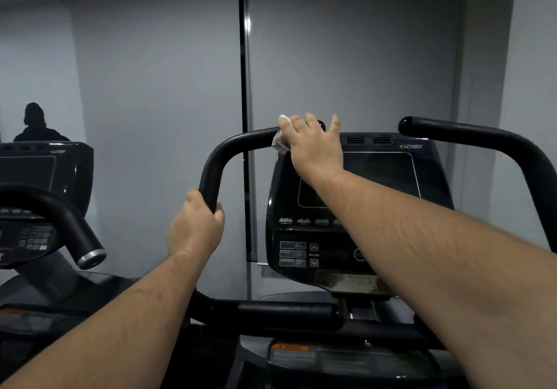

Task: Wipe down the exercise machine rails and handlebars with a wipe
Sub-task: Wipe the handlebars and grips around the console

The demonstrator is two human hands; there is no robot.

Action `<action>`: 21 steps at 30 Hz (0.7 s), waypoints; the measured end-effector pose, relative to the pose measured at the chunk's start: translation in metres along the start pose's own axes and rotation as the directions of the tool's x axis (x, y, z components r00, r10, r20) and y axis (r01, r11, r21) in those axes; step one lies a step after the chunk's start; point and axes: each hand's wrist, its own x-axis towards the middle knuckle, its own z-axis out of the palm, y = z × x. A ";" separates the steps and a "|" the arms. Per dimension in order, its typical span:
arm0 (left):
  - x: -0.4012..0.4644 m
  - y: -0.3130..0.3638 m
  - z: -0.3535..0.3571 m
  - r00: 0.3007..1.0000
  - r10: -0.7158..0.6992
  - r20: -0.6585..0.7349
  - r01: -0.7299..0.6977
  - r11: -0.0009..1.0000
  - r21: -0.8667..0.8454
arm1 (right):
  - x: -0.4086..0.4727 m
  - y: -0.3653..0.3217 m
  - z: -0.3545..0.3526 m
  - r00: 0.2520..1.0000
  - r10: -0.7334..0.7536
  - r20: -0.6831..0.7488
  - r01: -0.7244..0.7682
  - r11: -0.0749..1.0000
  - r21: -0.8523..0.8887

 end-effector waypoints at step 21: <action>-0.037 0.103 -0.004 0.913 0.408 -0.017 -0.408 0.912 0.034 | -0.082 0.102 -0.039 0.980 0.196 0.022 -0.191 0.914 0.359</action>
